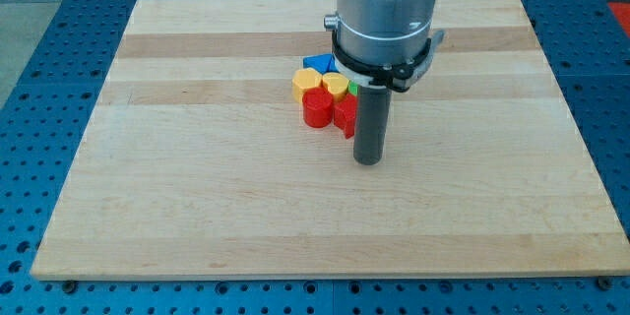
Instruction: Separate the red star and red circle from the group of blocks
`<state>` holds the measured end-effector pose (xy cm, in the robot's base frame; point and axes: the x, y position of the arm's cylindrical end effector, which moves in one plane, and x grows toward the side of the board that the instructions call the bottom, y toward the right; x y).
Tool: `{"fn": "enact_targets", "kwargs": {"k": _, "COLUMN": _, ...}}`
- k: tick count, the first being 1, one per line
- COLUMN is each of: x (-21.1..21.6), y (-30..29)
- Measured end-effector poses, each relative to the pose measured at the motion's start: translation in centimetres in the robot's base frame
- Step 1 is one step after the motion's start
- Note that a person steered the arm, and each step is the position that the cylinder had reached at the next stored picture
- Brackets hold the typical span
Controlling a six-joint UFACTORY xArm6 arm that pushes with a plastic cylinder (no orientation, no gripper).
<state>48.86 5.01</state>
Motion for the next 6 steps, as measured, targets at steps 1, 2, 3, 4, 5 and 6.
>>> {"fn": "enact_targets", "kwargs": {"k": 1, "x": -0.5, "y": 4.1}}
{"fn": "enact_targets", "kwargs": {"k": 2, "x": -2.7, "y": 6.0}}
{"fn": "enact_targets", "kwargs": {"k": 3, "x": -4.4, "y": 4.4}}
{"fn": "enact_targets", "kwargs": {"k": 4, "x": -4.4, "y": -0.4}}
{"fn": "enact_targets", "kwargs": {"k": 5, "x": -4.4, "y": -5.0}}
{"fn": "enact_targets", "kwargs": {"k": 6, "x": -4.5, "y": -7.3}}
